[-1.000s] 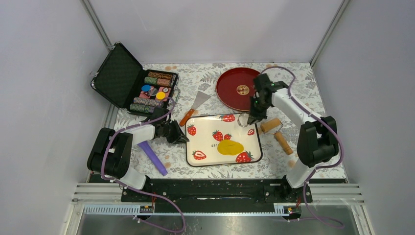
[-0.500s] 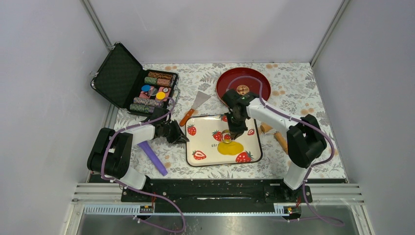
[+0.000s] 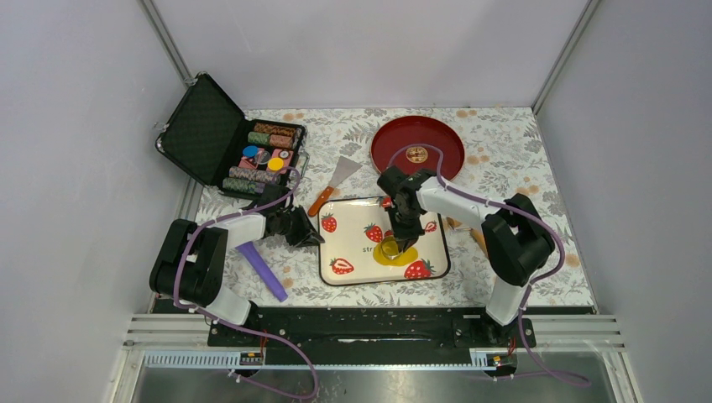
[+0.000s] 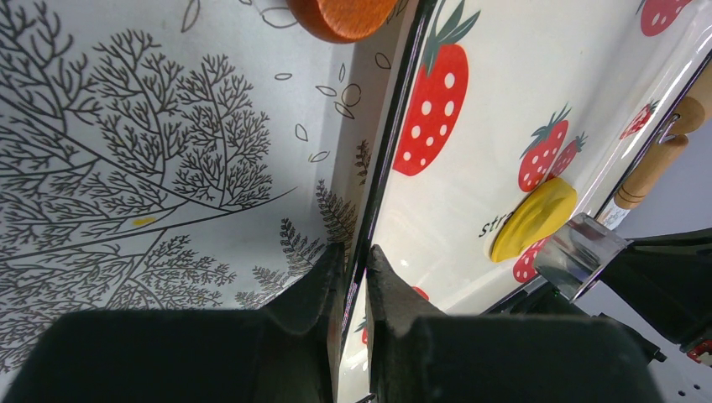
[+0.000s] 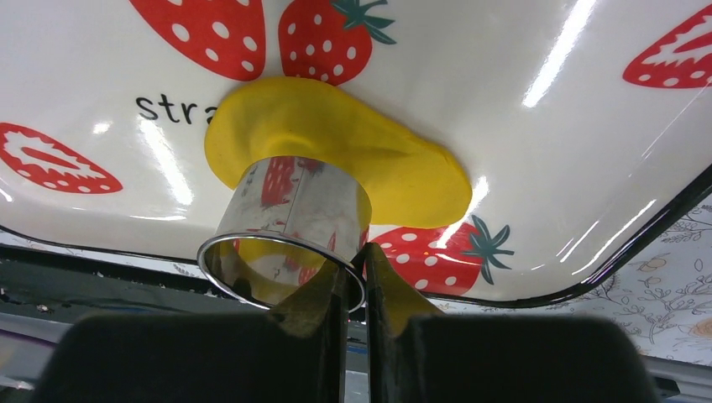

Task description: Roll out the dumpling wrappers from the dough

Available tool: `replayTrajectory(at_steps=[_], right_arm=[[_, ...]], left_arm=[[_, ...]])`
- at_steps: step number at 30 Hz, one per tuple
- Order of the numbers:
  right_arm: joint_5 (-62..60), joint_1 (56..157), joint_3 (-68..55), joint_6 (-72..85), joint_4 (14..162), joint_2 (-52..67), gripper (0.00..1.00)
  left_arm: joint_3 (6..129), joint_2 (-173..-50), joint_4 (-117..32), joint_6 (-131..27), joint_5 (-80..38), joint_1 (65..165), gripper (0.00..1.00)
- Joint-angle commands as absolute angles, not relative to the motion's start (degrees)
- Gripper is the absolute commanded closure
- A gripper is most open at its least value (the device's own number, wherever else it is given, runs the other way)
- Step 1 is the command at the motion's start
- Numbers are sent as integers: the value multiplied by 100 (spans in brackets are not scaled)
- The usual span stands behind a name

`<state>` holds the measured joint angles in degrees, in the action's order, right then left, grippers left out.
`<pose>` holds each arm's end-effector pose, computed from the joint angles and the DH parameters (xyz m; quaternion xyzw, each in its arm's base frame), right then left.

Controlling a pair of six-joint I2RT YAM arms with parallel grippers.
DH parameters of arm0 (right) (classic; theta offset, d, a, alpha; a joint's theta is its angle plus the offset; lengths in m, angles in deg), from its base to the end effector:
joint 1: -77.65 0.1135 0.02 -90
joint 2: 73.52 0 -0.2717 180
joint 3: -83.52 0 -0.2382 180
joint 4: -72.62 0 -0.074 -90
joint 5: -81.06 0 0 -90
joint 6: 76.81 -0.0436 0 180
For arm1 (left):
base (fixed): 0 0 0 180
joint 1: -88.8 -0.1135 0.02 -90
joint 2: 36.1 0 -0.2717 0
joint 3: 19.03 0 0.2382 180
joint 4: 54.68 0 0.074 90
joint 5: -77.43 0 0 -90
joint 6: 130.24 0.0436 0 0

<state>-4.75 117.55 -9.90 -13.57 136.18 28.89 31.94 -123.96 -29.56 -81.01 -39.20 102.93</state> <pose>0.2505 0.2136 0.1984 -0.1172 0.9881 0.0812 0.0572 0.2409 -0.0808 0.1423 -0.1633 0.9317 -0.3068 0.1058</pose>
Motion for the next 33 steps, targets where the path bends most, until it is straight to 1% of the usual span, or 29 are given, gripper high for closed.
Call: replayTrajectory(at_steps=[1, 14, 19, 21, 23, 24, 25, 27, 28, 30, 33], right_arm=[[-382, 11847, -1027, -1432, 13537, 2992, 100], [-314, 11856, -1034, -1459, 13426, 3232, 100], [-408, 11855, -1089, -1473, 13434, 3260, 98], [-435, 11858, -1102, -1488, 13443, 3256, 96], [-463, 11857, -1101, -1502, 13464, 3228, 92], [-470, 11859, -1080, -1499, 13487, 3211, 88], [-472, 11859, -1064, -1499, 13514, 3188, 83], [-514, 11854, -1032, -1506, 13551, 3103, 71], [-541, 11860, -1000, -1504, 13582, 3065, 67], [-652, 11854, -911, -1514, 13697, 2981, 64], [-751, 11858, -748, -1519, 13855, 2851, 56]], left_arm=[[2950, -12747, -2410, -7953, -2886, 10264, 100], [2949, -12736, -2410, -7953, -2895, 10268, 100], [2958, -12737, -2406, -7946, -2893, 10262, 100], [2950, -12740, -2410, -7948, -2897, 10263, 100], [2955, -12735, -2409, -7945, -2900, 10268, 100], [2947, -12732, -2409, -7948, -2897, 10264, 100], [2943, -12733, -2409, -7952, -2896, 10264, 100], [2940, -12710, -2415, -7965, -2887, 10269, 100], [2920, -12693, -2422, -7976, -2879, 10269, 100], [2913, -12667, -2422, -7988, -2862, 10269, 100], [2949, -12666, -2361, -7963, -2857, 10264, 100]])
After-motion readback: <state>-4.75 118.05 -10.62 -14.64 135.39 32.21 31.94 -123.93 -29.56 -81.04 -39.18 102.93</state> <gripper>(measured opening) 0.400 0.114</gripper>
